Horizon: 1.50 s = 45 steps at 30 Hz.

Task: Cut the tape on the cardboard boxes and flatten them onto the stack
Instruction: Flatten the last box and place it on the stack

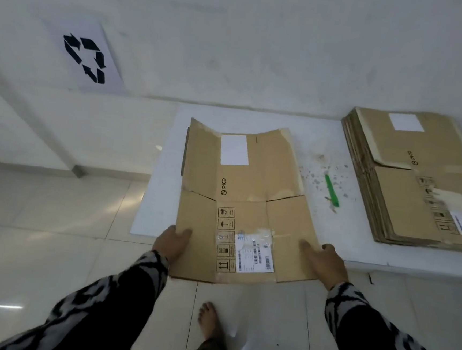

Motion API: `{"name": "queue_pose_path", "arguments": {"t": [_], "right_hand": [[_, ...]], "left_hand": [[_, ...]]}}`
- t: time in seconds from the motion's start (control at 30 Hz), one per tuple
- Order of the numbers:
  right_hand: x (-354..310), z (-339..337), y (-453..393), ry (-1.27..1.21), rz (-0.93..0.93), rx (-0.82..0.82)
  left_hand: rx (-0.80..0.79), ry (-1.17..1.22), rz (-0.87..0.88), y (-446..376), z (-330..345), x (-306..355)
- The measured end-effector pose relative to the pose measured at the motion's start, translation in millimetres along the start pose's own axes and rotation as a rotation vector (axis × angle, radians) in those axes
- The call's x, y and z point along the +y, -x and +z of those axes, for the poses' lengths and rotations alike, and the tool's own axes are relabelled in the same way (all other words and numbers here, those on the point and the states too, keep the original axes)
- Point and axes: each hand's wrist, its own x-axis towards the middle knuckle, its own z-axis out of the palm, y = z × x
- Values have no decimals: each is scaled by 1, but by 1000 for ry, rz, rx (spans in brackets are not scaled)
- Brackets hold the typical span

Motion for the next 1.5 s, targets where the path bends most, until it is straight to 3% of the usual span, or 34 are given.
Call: {"name": "queue_pose_path", "arguments": {"t": [0.1, 0.2, 0.37, 0.7, 0.93, 1.17, 1.5], "right_hand": [[-15, -10, -3, -209, -56, -146], [-34, -4, 4, -292, -147, -219], [-52, 4, 6, -321, -303, -52], [-60, -126, -27, -439, -292, 128], [-13, -254, -61, -471, -242, 174], [82, -385, -155, -433, -242, 120], [153, -508, -258, -390, -233, -18]], "left_hand": [[-146, 59, 50, -12, -20, 25], [-59, 16, 129, -27, -18, 39], [174, -63, 320, -24, -6, 61], [119, 83, 575, -23, 31, 184], [39, 150, 662, 7, 122, 266], [40, 180, 676, 55, 274, 334], [53, 108, 480, 70, 419, 403]]}}
